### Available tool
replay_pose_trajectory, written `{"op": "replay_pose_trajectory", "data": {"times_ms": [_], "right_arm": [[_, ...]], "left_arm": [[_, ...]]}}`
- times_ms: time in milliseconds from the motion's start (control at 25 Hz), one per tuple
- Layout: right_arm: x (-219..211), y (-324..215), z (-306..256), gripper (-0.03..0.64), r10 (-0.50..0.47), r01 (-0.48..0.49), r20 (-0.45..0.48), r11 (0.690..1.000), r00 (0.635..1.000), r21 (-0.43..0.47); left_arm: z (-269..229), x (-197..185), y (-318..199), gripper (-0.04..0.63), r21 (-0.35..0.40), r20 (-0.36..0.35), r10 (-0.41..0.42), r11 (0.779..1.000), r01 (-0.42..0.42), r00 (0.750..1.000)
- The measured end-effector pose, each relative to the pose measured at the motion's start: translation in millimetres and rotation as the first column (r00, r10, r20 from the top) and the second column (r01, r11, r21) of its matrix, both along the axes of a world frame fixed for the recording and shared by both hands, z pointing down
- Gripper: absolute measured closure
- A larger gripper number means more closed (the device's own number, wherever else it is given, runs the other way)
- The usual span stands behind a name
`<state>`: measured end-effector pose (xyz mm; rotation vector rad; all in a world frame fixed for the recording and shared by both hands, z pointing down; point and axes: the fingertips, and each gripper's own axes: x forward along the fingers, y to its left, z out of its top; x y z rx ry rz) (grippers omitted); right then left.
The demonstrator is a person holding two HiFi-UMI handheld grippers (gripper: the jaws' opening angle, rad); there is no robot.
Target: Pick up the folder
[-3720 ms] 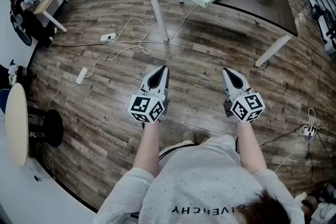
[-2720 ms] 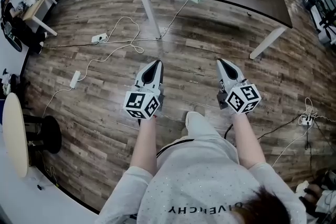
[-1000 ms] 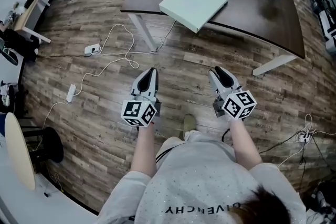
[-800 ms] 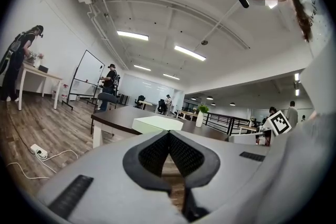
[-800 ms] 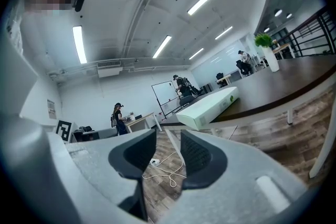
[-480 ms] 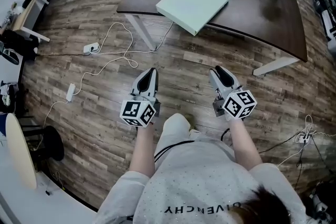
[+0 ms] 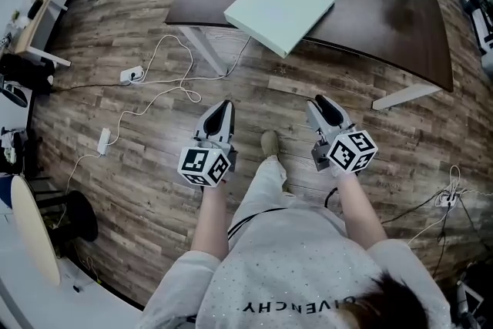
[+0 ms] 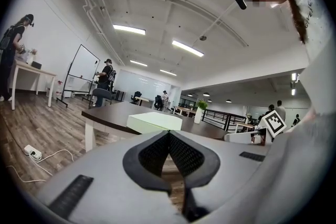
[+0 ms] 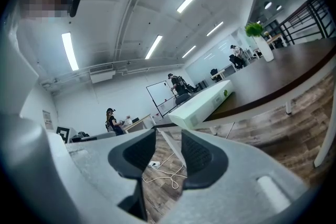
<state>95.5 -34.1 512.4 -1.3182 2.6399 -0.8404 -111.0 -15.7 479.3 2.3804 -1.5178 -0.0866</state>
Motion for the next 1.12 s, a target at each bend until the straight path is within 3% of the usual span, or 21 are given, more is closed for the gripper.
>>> {"op": "replay_pose_trajectory", "data": {"times_ms": [680,960,1120], "right_arm": [[-5.6,-99.1,24.3,0.452,0.049,-0.038,0.115,0.995,0.992,-0.096],[-14.2,-140.5,30.3,0.394,0.095,-0.039,0.317,0.983,0.944,-0.18],[-25.4,-161.7,34.5,0.342,0.107,-0.021,0.374,0.973,0.921,-0.228]], "left_arm": [[24.3,21.6,-109.3,0.597,-0.019,-0.012,0.064,0.998,-0.064,0.998],[37.0,24.2,-144.7,0.597,-0.034,-0.026,0.083,0.996,-0.084,0.996],[45.5,23.5,-162.4,0.597,-0.045,-0.02,0.087,0.995,-0.088,0.996]]}}
